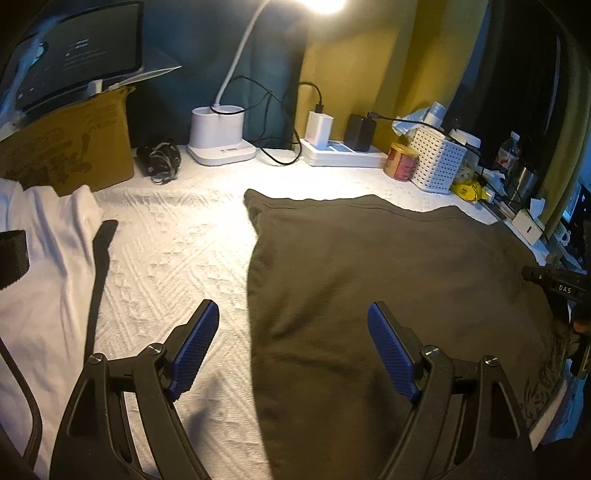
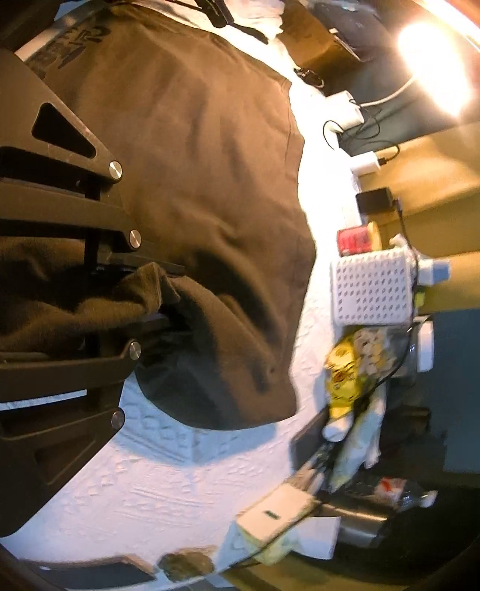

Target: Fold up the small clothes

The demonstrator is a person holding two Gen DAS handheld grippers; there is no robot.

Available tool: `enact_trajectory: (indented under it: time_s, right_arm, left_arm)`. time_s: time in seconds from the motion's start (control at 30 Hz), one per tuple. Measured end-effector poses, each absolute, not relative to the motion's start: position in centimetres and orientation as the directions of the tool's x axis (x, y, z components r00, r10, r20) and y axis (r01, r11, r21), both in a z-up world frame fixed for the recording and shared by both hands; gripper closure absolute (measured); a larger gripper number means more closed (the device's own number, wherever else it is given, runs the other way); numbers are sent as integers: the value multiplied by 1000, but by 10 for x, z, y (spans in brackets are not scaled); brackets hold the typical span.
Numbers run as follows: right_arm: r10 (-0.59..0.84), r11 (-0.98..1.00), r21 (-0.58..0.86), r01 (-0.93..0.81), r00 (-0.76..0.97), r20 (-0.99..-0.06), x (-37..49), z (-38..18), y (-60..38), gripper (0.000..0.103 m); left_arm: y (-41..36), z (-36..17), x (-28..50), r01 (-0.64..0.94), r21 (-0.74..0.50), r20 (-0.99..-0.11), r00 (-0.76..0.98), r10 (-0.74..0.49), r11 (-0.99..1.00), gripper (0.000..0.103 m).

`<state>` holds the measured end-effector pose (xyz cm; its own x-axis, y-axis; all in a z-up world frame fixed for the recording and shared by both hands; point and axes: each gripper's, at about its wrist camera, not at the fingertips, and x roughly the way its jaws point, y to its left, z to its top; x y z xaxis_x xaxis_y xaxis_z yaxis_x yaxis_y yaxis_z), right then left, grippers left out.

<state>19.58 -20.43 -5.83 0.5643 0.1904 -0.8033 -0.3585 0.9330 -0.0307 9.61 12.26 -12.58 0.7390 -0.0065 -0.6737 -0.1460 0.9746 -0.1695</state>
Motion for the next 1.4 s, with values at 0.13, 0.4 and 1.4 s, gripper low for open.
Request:
enact_trajectory:
  time_s: [0.13, 0.4, 1.4]
  right_arm:
    - [222, 914, -41, -405, 580, -784, 190, -44, -174, 85]
    - [323, 850, -24, -527, 557, -765, 174, -29, -106, 85]
    - [533, 534, 116, -837, 228, -815, 92, -63, 60, 59]
  left_arm:
    - [132, -125, 89, -153, -187, -665, 747, -11, 970, 21]
    - [147, -124, 73, -152, -219, -644, 765, -26, 964, 21]
    - [186, -126, 10, -191, -362, -613, 786, -79, 912, 21]
